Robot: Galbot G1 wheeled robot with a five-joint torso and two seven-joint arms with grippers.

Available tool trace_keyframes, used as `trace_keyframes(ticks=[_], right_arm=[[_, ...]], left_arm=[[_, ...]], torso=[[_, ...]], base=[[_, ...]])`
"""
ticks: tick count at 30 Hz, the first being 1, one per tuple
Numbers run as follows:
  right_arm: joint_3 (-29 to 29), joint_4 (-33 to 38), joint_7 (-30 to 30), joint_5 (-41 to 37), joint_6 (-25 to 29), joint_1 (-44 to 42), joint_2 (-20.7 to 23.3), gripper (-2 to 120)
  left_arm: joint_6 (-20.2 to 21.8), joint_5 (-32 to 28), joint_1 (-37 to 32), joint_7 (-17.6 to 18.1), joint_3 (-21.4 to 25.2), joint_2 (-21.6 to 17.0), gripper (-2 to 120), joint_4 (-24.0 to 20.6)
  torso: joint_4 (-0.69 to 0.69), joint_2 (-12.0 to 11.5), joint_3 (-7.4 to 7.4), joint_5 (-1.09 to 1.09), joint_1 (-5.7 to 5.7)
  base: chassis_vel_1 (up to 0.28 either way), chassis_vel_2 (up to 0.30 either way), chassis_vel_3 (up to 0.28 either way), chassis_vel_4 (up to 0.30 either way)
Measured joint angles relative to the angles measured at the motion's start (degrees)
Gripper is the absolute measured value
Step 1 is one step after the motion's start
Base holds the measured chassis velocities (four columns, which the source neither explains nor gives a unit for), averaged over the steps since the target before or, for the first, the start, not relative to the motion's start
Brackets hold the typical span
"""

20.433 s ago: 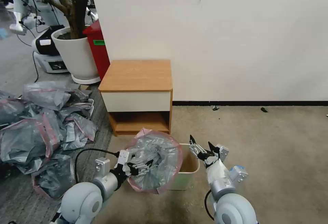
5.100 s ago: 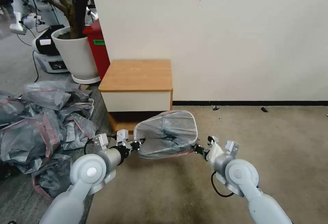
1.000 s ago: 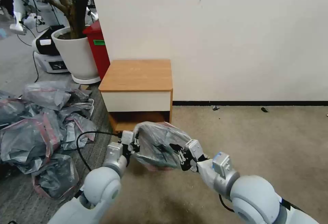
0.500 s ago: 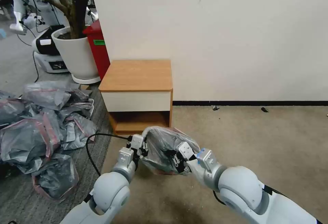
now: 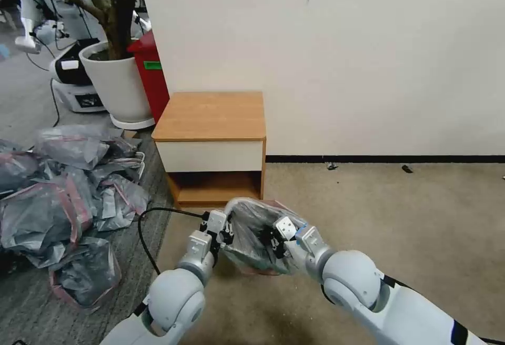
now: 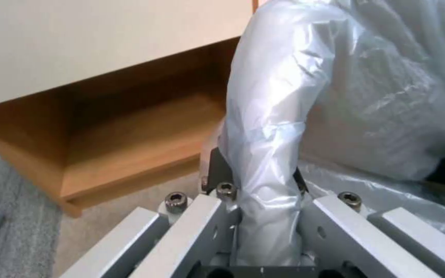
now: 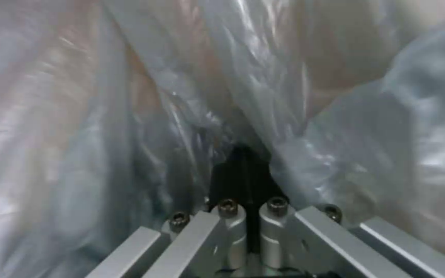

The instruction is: Pick up the garbage bag from the table and place it over the trash can.

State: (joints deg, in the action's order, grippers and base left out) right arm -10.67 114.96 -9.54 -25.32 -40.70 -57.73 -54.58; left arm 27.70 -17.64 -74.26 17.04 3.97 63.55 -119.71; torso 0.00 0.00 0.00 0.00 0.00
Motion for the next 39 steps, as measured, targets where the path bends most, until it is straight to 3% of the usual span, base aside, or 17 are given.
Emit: trace_keyframes(ticks=[12,24,39], right_arm=[[-4.87,-6.36,-4.1,-0.07,0.04,3.71,-1.43,0],[-13.47,-12.5,-6.54,-0.14,0.07,10.79,-2.35,0],[-17.65,-20.05,-9.01,-4.86,0.1,15.52,-3.32,0]], left_arm=[[0.0,0.65,0.37,-0.01,-0.95,0.87,1,0.2],[0.01,0.83,2.09,0.0,-2.87,1.81,1,2.12],[0.01,0.83,2.41,0.02,-3.73,1.69,1,2.34]], torso=[[0.0,0.0,0.0,0.0,0.0],[0.0,0.0,0.0,0.0,0.0],[0.0,0.0,0.0,0.0,0.0]], base=[[0.0,0.0,0.0,0.0],[0.0,0.0,0.0,0.0],[0.0,0.0,0.0,0.0]])
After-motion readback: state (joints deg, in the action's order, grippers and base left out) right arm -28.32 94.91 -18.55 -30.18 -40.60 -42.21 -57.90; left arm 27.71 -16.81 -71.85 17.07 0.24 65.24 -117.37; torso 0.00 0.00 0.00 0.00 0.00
